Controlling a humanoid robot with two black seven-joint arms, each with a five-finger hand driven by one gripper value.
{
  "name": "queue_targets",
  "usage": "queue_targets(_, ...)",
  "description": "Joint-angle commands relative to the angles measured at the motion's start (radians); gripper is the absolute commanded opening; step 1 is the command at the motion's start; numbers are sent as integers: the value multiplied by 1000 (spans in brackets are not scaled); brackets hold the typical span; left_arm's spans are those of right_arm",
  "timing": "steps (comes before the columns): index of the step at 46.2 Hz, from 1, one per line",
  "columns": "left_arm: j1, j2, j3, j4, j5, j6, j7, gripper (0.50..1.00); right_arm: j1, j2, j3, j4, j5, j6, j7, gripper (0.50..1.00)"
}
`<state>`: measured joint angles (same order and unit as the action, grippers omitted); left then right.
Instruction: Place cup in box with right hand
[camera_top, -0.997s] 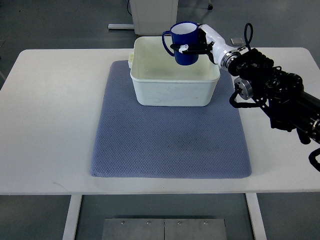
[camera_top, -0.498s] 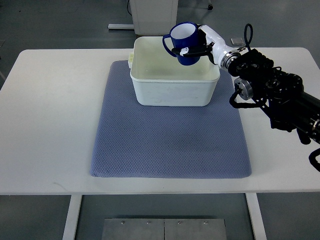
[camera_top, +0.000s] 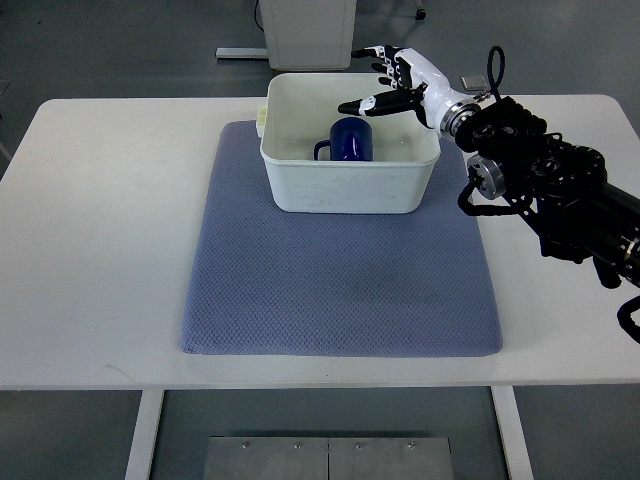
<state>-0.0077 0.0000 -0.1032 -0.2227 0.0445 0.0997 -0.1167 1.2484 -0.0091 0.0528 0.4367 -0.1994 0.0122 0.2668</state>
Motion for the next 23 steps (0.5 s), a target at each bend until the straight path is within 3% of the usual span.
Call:
queue_targets(1, 0, 0, 0, 0, 0, 0, 0, 1000, 2, 0, 1, -1, 0, 0, 0, 995)
queue_targets(23, 0, 0, 0, 0, 0, 0, 0, 1000, 5, -8, 4, -1, 0, -3, 0, 995)
